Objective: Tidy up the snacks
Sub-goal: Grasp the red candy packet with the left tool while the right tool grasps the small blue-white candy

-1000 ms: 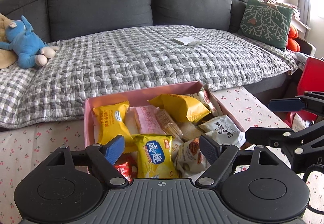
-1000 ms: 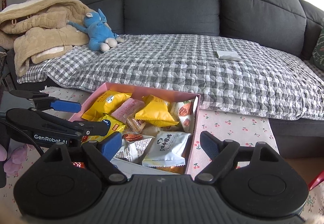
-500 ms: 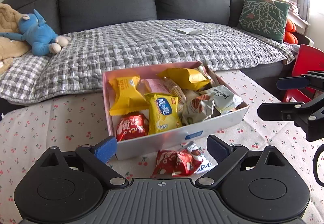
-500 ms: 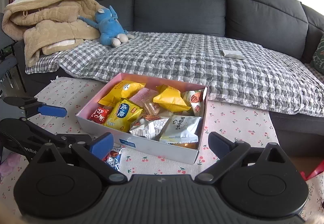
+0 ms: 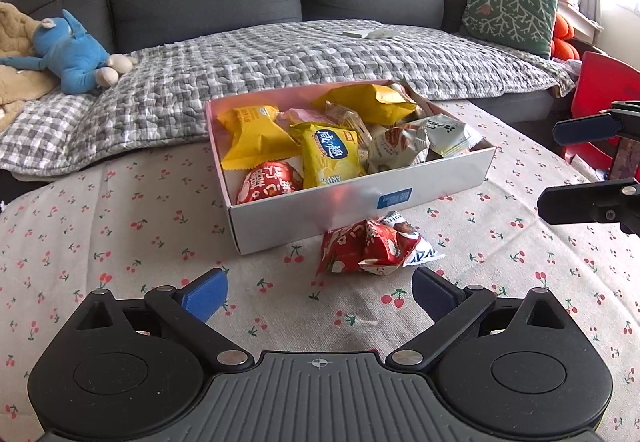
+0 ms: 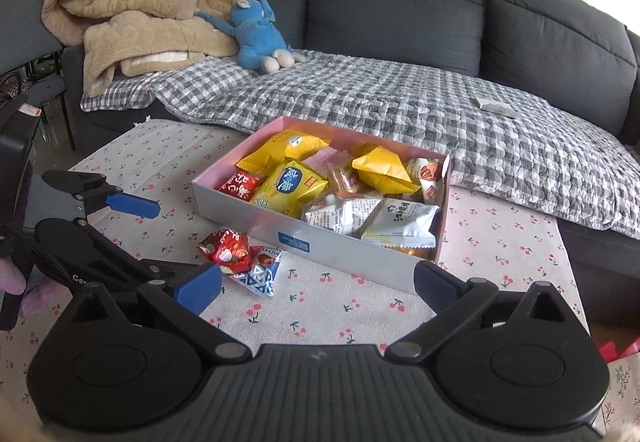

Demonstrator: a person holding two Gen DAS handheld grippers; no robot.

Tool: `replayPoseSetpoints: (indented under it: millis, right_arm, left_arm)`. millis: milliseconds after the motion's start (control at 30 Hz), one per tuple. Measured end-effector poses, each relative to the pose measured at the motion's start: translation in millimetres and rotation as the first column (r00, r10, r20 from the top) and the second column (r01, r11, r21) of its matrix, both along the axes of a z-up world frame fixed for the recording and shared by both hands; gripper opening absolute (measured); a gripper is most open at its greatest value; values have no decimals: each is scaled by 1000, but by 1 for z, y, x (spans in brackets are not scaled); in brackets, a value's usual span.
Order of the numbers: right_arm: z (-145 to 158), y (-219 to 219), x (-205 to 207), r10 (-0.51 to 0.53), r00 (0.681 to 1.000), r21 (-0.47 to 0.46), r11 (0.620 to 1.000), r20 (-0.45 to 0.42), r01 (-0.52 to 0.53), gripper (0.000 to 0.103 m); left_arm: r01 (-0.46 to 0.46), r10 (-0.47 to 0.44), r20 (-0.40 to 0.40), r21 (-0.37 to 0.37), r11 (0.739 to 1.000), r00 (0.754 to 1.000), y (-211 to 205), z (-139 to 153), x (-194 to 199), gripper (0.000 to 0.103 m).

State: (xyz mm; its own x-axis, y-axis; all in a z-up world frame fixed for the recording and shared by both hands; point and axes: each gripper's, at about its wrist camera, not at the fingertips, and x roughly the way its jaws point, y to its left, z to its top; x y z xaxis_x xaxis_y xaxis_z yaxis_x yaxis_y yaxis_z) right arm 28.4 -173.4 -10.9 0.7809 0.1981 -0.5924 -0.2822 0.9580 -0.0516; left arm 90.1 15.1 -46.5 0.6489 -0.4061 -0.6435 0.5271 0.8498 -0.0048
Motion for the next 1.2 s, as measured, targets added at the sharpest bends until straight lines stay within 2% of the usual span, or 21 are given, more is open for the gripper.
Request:
replayPoseSetpoints:
  millis: [233, 367, 467, 533, 600, 767, 1000, 1200]
  right_arm:
    - [-12, 5, 0, 0, 1000, -49, 999, -29, -2, 102]
    - [-14, 3, 2, -11, 999, -46, 999, -40, 9, 102]
    - [-16, 3, 4, -19, 999, -37, 999, -51, 17, 102]
    - [-18, 4, 6, -18, 998, -38, 999, -58, 15, 102]
    - [-19, 7, 8, -15, 998, -38, 999, -63, 13, 102]
    - [-22, 16, 11, -2, 997, -48, 999, -73, -1, 102]
    - [-28, 25, 21, 2, 995, -40, 999, -99, -6, 101]
    - [-36, 38, 34, 6, 992, -35, 999, -129, -11, 97]
  left_arm:
    - [31, -31, 18, -31, 999, 999, -14, -6, 5, 99]
    - [28, -27, 17, -59, 998, 999, -18, -7, 11, 97]
    - [23, -24, -5, -91, 996, 1000, -18, -9, 17, 90]
    - [26, -29, -31, -103, 994, 999, -18, -12, 20, 75]
    - [41, -48, -53, -131, 991, 997, -18, -14, 22, 65]
    - [52, -59, -50, -137, 989, 997, -20, -13, 17, 48]
    - [-2, -6, -58, -136, 991, 998, -10, -8, 18, 42]
    - [-73, 64, -74, -135, 988, 995, 7, -2, 19, 41]
